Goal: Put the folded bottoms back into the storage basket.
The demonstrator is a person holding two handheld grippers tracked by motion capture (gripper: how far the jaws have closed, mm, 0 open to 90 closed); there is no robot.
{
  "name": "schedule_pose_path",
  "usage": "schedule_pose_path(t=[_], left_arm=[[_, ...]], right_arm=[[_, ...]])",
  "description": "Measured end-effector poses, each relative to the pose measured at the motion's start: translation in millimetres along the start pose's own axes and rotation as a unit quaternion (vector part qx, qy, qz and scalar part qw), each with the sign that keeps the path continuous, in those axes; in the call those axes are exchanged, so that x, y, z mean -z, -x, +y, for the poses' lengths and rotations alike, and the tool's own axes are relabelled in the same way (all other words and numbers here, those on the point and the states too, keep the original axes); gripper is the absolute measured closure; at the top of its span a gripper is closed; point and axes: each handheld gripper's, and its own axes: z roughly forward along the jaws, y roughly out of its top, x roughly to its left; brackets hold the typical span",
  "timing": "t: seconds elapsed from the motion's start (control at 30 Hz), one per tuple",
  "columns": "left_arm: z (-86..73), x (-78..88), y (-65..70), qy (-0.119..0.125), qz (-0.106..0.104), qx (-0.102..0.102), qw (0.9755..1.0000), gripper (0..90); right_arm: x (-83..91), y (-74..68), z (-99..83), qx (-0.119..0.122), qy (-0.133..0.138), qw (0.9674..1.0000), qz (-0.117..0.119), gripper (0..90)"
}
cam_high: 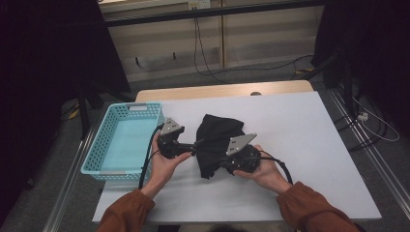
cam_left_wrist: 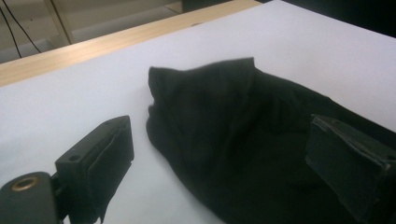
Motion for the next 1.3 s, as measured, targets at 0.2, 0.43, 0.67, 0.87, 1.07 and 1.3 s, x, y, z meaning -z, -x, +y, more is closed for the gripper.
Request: schedule_pose_path(t=[0.2,0.43,0.67,0.87,1.07,1.3], left_arm=[[5.4,-16.0,-6.1,-0.012,0.003,0.004,0.9999,7.9],[10.8,-21.0,-5.6,-0.002,-0.006,0.020,0.9998,14.2],[13.8,-38.2,-8.9,-0.024,0.015,0.013,0.9995,11.7],[14.0,-52.6,-17.1,-0.037,0.027,0.021,0.9987,16.1],[15.2,-67.9,-24.0,-0.053,0.027,0.039,0.9975,25.2],[5.1,-80.2,-27.9,-0.086,0.006,0.060,0.9945,35.8]], right_arm=[[3.7,-10.3,0.2,0.003,0.003,1.0000,0.007,84.5],[6.7,-16.7,0.0,0.003,0.006,0.9999,0.012,84.4],[9.3,-24.7,0.8,0.005,0.009,0.9998,0.018,84.5],[12.2,-32.0,-1.2,0.004,0.010,0.9996,0.025,84.5],[13.4,-39.3,-1.6,0.007,0.007,0.9995,0.031,84.5],[9.6,-39.5,-3.8,0.005,0.002,0.9993,0.037,84.5]])
